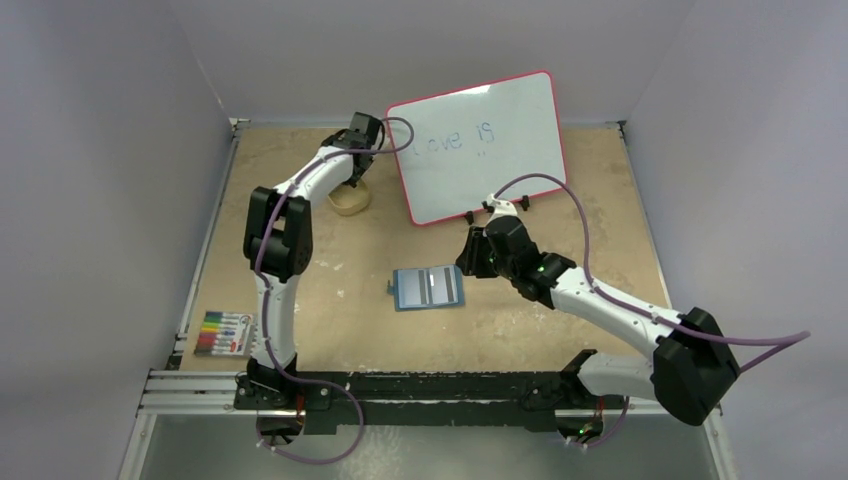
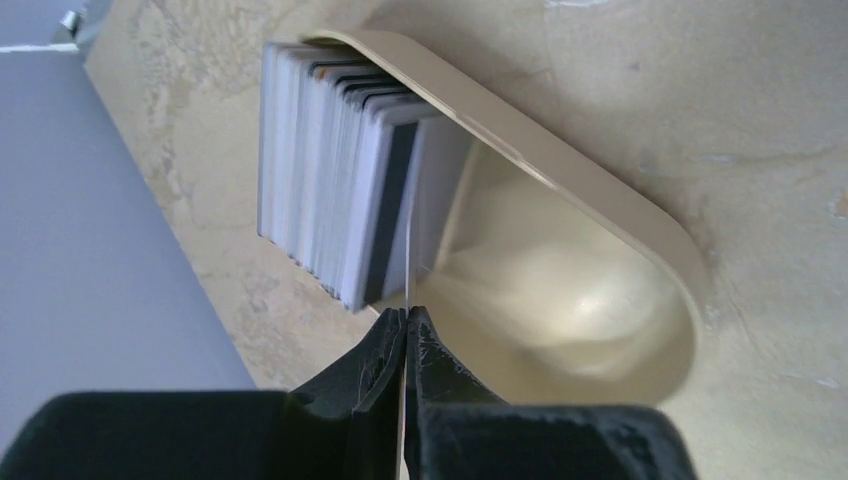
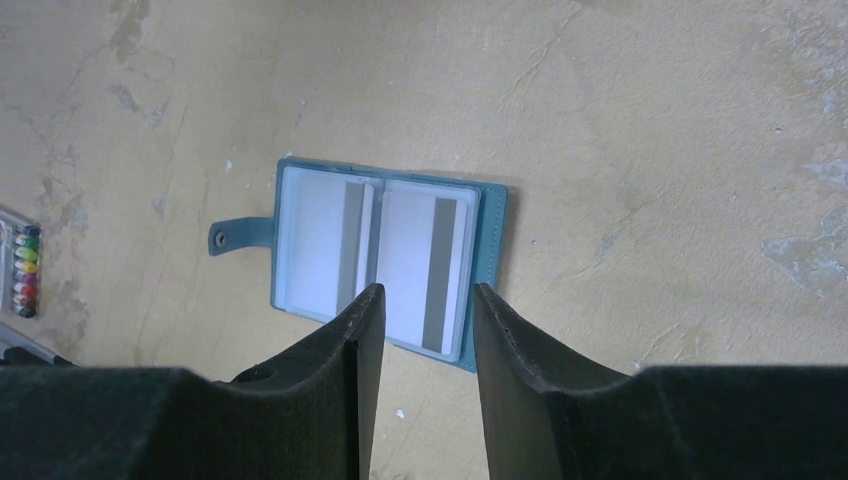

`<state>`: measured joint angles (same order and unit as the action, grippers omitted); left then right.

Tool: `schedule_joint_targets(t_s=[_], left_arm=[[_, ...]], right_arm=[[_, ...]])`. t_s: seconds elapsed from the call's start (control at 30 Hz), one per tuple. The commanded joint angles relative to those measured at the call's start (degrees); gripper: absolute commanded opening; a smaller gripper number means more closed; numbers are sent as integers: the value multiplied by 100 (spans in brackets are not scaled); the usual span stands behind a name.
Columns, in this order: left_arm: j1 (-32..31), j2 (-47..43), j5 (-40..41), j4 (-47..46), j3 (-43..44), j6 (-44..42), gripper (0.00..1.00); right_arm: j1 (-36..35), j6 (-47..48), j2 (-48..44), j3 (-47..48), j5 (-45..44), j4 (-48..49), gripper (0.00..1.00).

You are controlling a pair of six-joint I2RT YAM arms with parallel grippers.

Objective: Put the credit cards into the card holder
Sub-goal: Pick up the credit card from the storage box.

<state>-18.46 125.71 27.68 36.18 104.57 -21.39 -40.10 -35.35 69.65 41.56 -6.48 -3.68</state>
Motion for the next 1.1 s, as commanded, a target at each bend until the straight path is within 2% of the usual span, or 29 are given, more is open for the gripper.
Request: schedule_joint_targets(t_s=[0.0,0.37,0.67,0.8,0.97,1.07], left_arm=[[-48,-553,-354,521,292,518,0],[26,-461,-183,1590,800,1611,0],[129,-805,-285,1839,1026,2751,0],[150,-1433,-1007,1543,438,3172,0],[193,-2591,-2948,463,-944,3571,0],[211,-3232,-3813,-48,-1731,3791,0]], right_arm=[[-16,-82,-230,186,16,138,40],[-16,-138,-505,206,50,225,40],[-16,-52,-466,298,350,354,40],[-16,-29,-429,327,678,627,40],[-16,-143,-350,296,920,1124,38],[-7,-181,-370,288,935,1276,38]])
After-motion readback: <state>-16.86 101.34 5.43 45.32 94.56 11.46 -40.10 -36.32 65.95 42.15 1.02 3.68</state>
